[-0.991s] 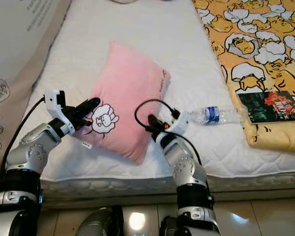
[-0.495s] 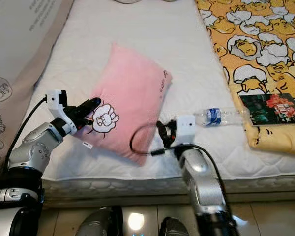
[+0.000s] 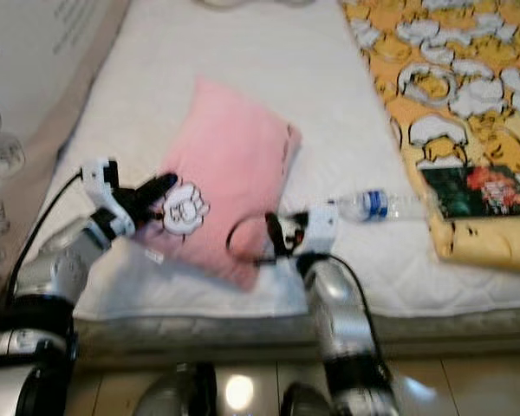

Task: Clean up the room

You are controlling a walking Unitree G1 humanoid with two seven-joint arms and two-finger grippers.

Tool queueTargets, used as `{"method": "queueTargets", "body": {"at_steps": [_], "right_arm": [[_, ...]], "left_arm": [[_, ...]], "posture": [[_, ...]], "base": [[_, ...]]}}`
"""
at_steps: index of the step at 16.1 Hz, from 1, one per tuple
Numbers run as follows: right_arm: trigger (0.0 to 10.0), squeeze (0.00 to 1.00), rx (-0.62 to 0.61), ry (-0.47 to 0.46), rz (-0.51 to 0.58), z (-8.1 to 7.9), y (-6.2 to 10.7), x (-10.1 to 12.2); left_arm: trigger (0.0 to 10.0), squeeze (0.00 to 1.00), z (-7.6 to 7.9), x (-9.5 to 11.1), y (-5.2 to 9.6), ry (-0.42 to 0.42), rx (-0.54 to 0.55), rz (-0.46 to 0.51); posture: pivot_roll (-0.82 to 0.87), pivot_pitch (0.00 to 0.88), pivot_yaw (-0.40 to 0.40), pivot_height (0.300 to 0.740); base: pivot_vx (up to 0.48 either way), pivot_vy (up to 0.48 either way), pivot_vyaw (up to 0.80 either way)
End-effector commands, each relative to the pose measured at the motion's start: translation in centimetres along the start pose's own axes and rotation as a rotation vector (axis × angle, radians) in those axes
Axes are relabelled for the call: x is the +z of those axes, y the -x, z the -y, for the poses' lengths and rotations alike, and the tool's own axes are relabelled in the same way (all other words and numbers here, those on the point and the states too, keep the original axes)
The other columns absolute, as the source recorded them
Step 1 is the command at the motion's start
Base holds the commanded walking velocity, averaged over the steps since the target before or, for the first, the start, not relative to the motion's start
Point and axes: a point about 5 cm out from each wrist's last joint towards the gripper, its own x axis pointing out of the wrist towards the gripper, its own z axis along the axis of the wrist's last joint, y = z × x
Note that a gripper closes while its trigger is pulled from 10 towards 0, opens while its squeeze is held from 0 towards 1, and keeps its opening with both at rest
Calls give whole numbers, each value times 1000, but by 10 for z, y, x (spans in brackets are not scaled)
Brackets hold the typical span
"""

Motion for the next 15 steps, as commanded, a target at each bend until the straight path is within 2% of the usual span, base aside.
{"method": "queueTargets", "body": {"at_steps": [1, 6, 8, 10, 11, 13, 15], "right_arm": [[10000, 1000, 5, -133, -57, 3, -2, -16], [10000, 1000, 109, -350, -45, -23, -27, -10], [10000, 1000, 167, -355, -48, -39, -31, -9], [10000, 1000, 168, -448, -156, -46, -32, -26], [10000, 0, 147, -490, -198, -46, -31, -34], [10000, 0, 113, -513, -254, -47, -29, -45], [10000, 0, 116, -510, -247, -50, -31, -42]], "left_arm": [[0, 0, -1, 3, 2, -18, -2, -5], [0, 0, -1, 6, 6, -27, 0, -5], [0, 0, -2, 7, 8, -31, 5, -4], [0, 0, -2, 8, 7, -31, 6, -6], [0, 0, -1, 7, 6, -29, 4, -7], [0, 0, 2, 6, 3, -26, -5, -11], [0, 0, 2, 6, 3, -26, -5, -12]], "posture": [[41, 133, 47, 740], [68, 148, 45, 740], [68, 152, 45, 740], [63, 152, 47, 740], [60, 152, 47, 740], [52, 152, 48, 740], [49, 151, 48, 740]], "base": [[0, 0, 0], [0, 0, 0], [0, 0, 0], [0, 0, 0], [0, 0, 0], [0, 0, 0], [0, 0, 0]]}}
